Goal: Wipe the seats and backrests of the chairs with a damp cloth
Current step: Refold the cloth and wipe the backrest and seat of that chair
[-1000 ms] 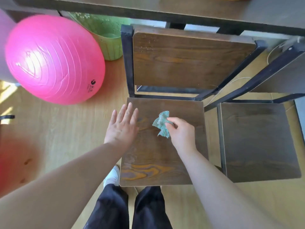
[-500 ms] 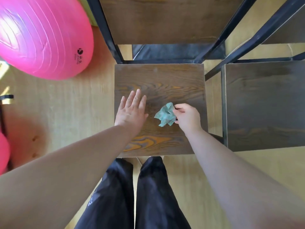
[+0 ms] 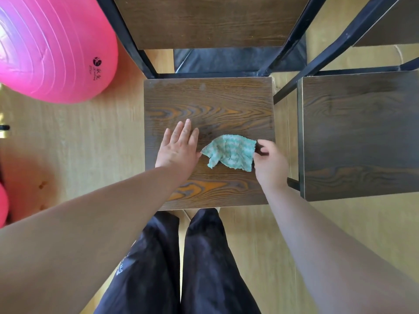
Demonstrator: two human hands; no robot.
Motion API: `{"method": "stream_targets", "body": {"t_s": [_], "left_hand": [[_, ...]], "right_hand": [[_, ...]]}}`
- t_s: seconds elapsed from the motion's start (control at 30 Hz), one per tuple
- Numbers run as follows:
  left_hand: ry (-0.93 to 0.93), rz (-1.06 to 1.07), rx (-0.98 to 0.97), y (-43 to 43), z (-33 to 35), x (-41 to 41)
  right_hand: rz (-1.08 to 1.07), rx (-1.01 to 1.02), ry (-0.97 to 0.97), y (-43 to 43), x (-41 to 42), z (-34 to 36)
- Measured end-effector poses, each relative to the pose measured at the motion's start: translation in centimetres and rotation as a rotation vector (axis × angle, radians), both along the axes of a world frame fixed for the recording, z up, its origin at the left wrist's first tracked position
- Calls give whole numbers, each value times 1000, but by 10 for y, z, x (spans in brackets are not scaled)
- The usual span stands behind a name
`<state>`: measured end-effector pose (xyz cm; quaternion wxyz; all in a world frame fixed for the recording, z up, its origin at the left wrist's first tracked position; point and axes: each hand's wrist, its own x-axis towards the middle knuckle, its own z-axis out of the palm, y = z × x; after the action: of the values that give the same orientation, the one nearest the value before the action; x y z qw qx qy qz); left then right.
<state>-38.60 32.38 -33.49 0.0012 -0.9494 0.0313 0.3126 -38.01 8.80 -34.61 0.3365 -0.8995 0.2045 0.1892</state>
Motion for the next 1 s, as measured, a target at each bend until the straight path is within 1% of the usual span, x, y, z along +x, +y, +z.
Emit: {"method": "stream_targets", "body": {"t_s": [0.07, 0.13, 0.17, 0.23, 0.33, 0.47, 0.53, 0.63, 0.9, 1.0], "left_hand": [[6, -6, 0, -1, 0, -1], [4, -10, -13, -4, 0, -2], [-1, -4, -34, -7, 0, -3], [-28, 8, -75, -13, 0, -5], [-73, -24, -44, -26, -2, -11], [-18, 8, -22, -40, -12, -16], [4, 43, -47, -47, -19, -18], [-14, 80, -81, -53, -26, -19], [-121, 141, -238, -42, -21, -13], [-143, 205, -292, -32, -10, -6]], "right_hand": [[350, -75, -31, -4, -2, 1], [597, -146, 2, -7, -4, 0], [673, -194, 26, -8, -6, -2], [742, -269, 43, -12, -11, -7], [762, -327, 11, -17, -17, -15], [737, -296, -51, -21, -22, -23], [728, -285, -123, -21, -22, -25], [722, -271, -190, -22, -23, -27], [629, -193, -205, -25, -21, -19], [545, -107, -224, -24, -12, -4]]}}
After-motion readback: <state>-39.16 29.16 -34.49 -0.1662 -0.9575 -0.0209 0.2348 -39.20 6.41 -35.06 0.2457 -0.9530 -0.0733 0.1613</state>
